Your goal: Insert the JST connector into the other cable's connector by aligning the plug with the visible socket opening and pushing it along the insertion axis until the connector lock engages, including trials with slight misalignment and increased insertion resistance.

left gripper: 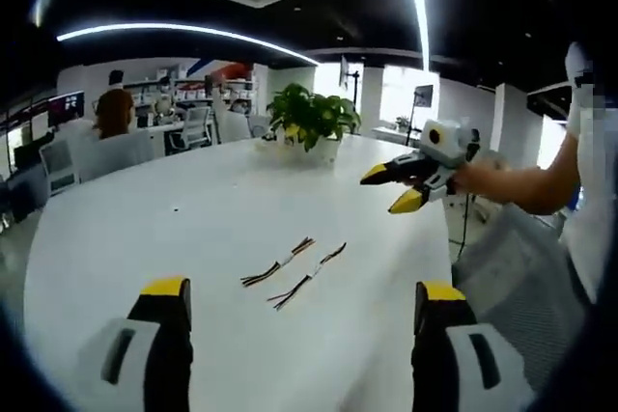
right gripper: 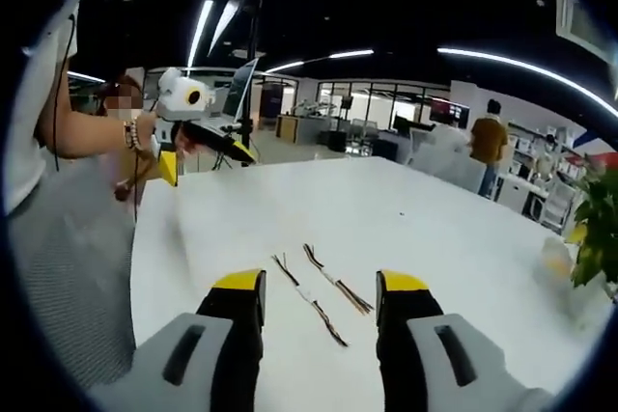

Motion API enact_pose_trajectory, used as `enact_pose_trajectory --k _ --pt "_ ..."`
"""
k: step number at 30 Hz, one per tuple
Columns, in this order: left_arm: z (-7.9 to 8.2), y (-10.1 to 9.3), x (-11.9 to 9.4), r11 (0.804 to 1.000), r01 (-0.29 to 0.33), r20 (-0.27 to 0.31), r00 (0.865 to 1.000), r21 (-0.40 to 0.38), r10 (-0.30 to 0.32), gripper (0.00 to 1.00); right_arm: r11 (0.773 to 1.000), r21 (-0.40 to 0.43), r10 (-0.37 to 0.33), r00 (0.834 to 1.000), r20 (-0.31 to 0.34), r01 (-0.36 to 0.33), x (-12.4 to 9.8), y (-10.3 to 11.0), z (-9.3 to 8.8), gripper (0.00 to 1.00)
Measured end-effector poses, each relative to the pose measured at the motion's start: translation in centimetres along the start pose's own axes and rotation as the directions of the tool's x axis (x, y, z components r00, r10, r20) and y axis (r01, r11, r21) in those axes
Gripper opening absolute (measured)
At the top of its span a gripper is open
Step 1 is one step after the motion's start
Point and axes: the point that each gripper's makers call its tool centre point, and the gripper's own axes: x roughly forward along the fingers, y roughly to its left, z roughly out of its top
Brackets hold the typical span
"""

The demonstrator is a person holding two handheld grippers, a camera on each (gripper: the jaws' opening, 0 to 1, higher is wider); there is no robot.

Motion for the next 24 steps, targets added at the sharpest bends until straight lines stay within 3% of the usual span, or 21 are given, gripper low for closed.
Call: enact_pose_trajectory --k 9,16,24 --pt "-1.7 1.4 -3.9 0.993 -0.096 0.043 0.994 -0.070 0.099 0.97 0.996 0.060 -0.067 0.997 0.031 0.065 -1.8 0.6 -0.3 0.45" --pt "-3.3 0.8 -6.6 0.985 -0.133 0.052 0.989 -0.112 0.140 0.98 0.993 0.070 -0.094 0.995 0.024 0.092 -3.5 1.6 -0.7 0.46" --pt "-5.0 -0.8 -8.1 0.978 -0.149 0.042 0.987 -0.146 0.157 0.99 0.990 0.066 -0.126 0.992 0.006 0.126 -5.1 2.4 -1.4 0.46"
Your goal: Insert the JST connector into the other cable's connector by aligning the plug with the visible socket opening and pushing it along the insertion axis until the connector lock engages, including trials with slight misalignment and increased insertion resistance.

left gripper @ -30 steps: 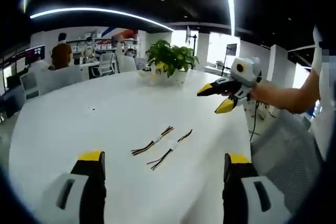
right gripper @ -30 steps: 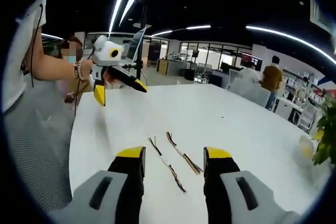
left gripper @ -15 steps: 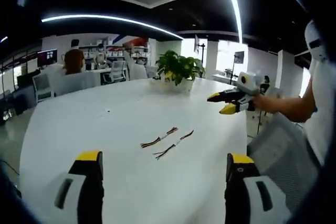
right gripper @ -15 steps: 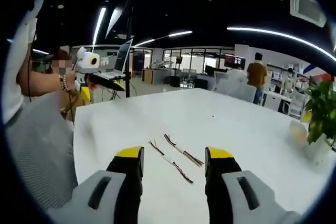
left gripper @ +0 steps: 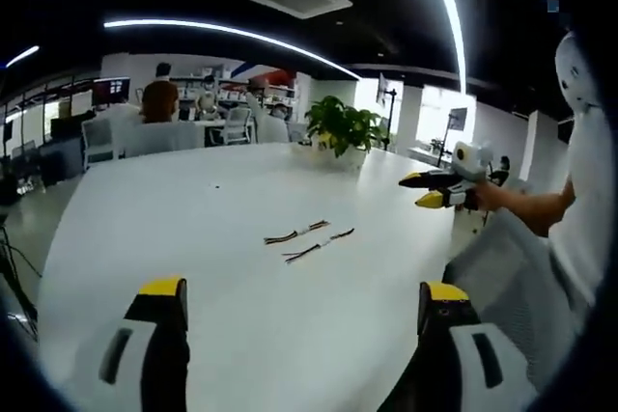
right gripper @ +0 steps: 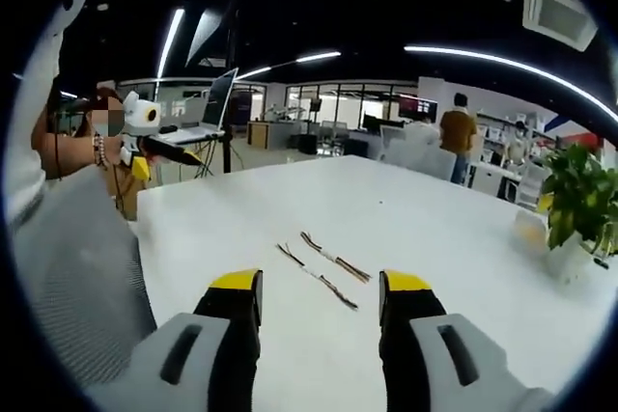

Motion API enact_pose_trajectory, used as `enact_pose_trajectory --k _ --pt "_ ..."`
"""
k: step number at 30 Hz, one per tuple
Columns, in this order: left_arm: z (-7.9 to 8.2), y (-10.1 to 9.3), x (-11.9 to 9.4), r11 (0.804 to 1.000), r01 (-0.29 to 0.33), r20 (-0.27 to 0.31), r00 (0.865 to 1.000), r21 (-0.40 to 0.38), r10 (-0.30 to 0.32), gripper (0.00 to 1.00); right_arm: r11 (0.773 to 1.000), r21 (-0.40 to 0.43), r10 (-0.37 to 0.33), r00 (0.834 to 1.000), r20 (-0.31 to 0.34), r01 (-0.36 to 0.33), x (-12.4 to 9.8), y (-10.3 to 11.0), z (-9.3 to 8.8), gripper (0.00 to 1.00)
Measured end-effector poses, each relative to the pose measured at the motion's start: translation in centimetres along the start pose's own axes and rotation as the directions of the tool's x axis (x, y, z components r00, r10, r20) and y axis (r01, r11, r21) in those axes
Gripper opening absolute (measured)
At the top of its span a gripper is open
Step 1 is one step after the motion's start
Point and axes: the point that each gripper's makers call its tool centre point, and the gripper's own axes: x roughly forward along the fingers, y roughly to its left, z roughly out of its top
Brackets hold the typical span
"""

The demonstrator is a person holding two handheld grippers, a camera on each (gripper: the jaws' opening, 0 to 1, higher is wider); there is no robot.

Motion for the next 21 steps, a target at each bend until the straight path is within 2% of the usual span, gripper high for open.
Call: enact_pose_trajectory --k 3,6,10,18,21 --pt "-0.2 -0.2 -0.8 1.000 -0.020 0.011 1.000 -0.006 0.020 0.99 1.000 0.006 -0.014 1.000 0.005 0.014 -0.7 0.4 -0.1 0.46" --pt "-0.1 -0.5 -1.5 0.999 -0.034 0.046 0.998 -0.024 0.035 0.99 0.999 0.017 -0.028 0.999 0.017 0.027 -1.4 0.8 -0.4 0.47" --pt "-0.9 -1.1 -2.1 0.997 -0.038 0.055 0.998 -0.062 0.042 0.99 0.998 0.043 -0.038 0.999 0.013 0.037 -2.1 1.1 -1.2 0.49" --pt "-2.0 -2.3 -2.3 0.995 -0.050 0.066 0.996 -0.090 0.056 0.99 0.996 0.078 -0.051 0.999 0.011 0.050 -2.7 1.5 -1.8 0.50" --pt "-1.8 -2.6 -2.3 0.993 -0.061 0.081 0.994 -0.096 0.069 0.99 0.995 0.083 -0.062 0.998 0.019 0.060 -2.9 1.6 -1.5 0.52"
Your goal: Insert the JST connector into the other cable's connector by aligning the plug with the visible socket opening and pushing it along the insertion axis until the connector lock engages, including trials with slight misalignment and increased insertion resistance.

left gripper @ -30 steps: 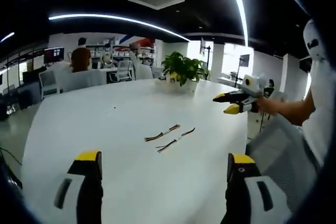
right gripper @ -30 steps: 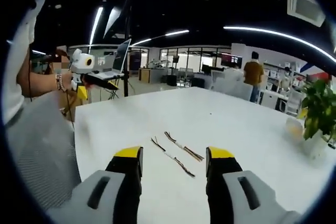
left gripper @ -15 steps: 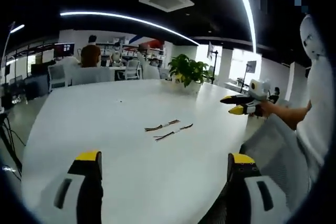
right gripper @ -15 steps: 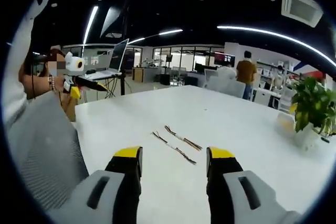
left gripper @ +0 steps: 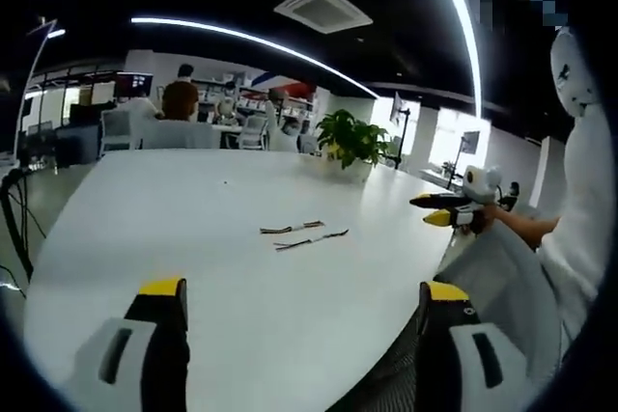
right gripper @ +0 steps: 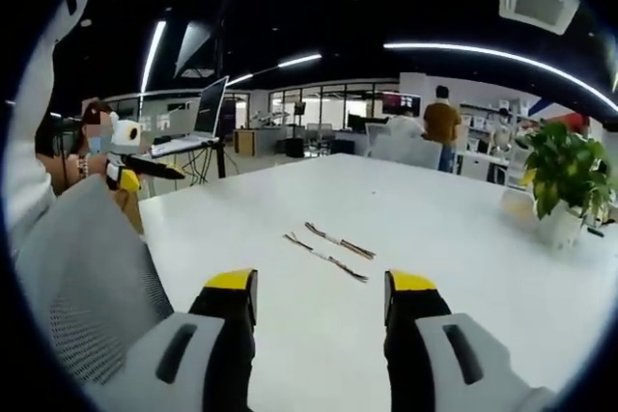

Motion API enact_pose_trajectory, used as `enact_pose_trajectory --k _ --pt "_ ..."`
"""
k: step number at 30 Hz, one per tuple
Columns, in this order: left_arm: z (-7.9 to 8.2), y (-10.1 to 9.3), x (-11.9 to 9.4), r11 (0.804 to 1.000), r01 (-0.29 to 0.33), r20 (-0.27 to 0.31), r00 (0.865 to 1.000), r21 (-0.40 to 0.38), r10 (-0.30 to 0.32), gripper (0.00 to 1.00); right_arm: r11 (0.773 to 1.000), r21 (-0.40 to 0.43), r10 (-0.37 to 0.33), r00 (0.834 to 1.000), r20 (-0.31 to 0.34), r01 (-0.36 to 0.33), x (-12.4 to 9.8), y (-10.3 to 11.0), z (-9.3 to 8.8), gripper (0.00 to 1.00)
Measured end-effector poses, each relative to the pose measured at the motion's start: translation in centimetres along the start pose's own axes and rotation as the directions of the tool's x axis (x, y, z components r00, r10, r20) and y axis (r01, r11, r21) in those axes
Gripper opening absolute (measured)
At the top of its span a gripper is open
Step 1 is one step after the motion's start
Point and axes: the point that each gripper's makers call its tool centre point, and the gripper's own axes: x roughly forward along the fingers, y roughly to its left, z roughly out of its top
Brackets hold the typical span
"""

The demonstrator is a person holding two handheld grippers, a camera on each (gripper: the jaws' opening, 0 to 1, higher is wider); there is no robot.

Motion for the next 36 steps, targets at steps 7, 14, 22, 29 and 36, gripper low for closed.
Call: enact_pose_trajectory --k 7,14,22,29,36 --pt "1.7 -0.6 0.1 0.994 -0.072 0.077 0.995 0.080 0.066 0.99 0.999 -0.040 -0.025 0.999 0.038 0.027 -0.4 -0.1 1.0 0.53" --pt "1.5 -0.2 0.1 0.992 -0.086 0.068 0.994 0.087 0.081 0.99 1.000 -0.016 -0.023 0.999 0.029 0.024 -0.4 -0.1 0.4 0.53" --pt "0.5 0.0 0.5 0.989 -0.095 0.015 0.996 0.115 0.094 0.99 1.000 0.020 -0.015 1.000 0.020 0.015 -0.3 -0.1 -0.2 0.56" --pt "0.2 -0.1 0.7 0.987 -0.100 -0.012 0.995 0.129 0.102 0.99 0.999 0.033 -0.013 1.000 0.005 0.013 -0.2 -0.2 -0.7 0.57" --pt "-0.4 -0.2 0.9 0.986 -0.095 -0.049 0.993 0.138 0.103 0.99 0.995 0.097 -0.008 1.000 0.025 0.006 -0.2 -0.4 -0.9 0.57"
